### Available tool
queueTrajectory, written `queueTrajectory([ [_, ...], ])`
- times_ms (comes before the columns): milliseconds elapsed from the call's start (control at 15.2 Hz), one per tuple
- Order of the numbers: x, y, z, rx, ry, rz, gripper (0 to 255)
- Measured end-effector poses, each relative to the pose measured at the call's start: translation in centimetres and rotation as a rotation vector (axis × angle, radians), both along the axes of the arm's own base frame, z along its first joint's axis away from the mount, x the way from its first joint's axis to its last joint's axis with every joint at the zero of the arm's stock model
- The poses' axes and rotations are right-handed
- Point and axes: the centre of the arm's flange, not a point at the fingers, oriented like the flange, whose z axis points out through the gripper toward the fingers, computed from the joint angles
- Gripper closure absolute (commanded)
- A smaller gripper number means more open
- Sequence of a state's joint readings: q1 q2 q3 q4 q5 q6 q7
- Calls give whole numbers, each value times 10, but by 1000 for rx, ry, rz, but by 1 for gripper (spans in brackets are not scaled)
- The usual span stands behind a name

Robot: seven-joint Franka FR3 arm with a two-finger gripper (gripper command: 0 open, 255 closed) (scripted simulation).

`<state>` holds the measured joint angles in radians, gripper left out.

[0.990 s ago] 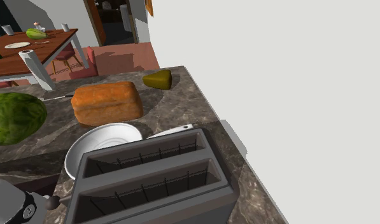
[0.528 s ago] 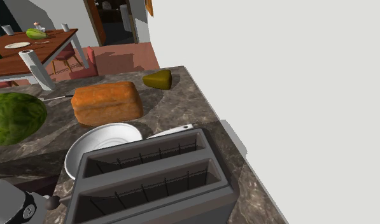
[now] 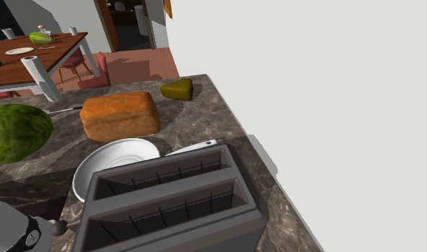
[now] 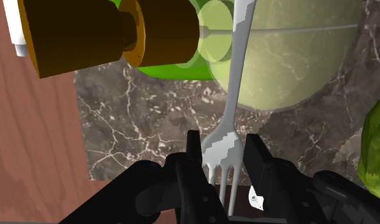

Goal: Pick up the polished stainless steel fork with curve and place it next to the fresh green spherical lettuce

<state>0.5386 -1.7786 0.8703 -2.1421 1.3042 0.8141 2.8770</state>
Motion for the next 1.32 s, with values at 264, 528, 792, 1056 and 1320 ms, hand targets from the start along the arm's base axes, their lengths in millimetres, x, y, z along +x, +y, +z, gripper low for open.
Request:
queueTrajectory([
  [264, -1, -1, -22, -1, 3, 1, 255],
  [528, -1, 0, -43, 0, 1, 0, 255],
  [792, -2, 1, -63, 1, 1, 1, 255],
  [1056, -1, 0, -85, 0, 0, 0, 255],
  [1320, 0, 0, -103, 6, 4, 0, 255],
])
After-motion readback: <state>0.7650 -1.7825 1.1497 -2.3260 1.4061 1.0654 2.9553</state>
